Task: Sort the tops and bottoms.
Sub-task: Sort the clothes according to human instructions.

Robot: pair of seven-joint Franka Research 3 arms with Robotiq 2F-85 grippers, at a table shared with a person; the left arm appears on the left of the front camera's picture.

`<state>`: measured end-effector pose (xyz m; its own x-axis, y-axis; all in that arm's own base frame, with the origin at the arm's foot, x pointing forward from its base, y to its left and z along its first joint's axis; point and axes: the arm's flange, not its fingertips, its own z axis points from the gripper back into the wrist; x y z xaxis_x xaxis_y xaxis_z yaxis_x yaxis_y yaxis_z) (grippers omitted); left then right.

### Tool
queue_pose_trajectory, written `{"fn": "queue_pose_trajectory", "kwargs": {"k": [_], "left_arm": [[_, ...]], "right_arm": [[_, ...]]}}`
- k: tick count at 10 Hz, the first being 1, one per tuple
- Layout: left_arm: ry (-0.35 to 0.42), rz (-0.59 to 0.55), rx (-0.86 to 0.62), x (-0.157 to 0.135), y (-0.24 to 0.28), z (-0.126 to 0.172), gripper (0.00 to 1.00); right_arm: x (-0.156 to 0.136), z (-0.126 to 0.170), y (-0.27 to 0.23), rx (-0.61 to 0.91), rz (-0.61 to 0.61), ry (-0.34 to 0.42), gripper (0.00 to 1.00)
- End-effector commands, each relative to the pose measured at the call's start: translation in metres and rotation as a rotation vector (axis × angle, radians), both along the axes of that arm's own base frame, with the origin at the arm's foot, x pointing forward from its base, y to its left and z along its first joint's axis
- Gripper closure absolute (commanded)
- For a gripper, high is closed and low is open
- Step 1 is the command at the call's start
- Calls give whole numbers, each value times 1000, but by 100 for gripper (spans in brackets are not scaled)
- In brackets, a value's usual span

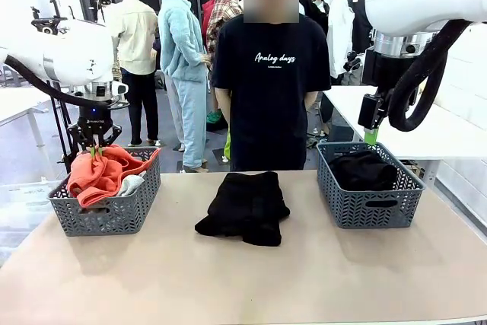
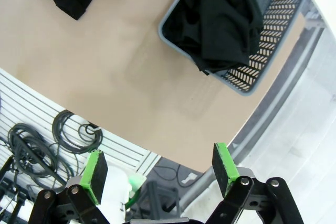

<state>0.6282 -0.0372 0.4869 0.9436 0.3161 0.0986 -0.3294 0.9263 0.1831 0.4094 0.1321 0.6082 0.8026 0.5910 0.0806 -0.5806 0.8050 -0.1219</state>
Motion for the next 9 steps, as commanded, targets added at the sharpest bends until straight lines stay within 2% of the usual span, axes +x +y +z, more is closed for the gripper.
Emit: {"fn": "queue_pose_trajectory", "kwargs": {"k": [1, 2, 3, 6, 7, 9], "left_arm": [[7, 5, 1, -1, 2, 1, 100], [14, -28, 38, 4, -3, -5, 100], [49, -76, 2, 14, -8, -28, 100], [149, -125, -126, 38, -9, -89, 100], [176, -141, -111, 33, -11, -89, 100], [170, -145, -104, 27, -12, -80, 100]], "right_arm": [[1, 1, 1, -21, -17, 0, 0], [1, 1, 1, -21, -17, 0, 0], [1, 1, 1, -21, -17, 0, 0], [1, 1, 1, -21, -17, 0, 0], [1, 1, 1, -21, -17, 0, 0], [1, 1, 1, -21, -17, 0, 0]]}}
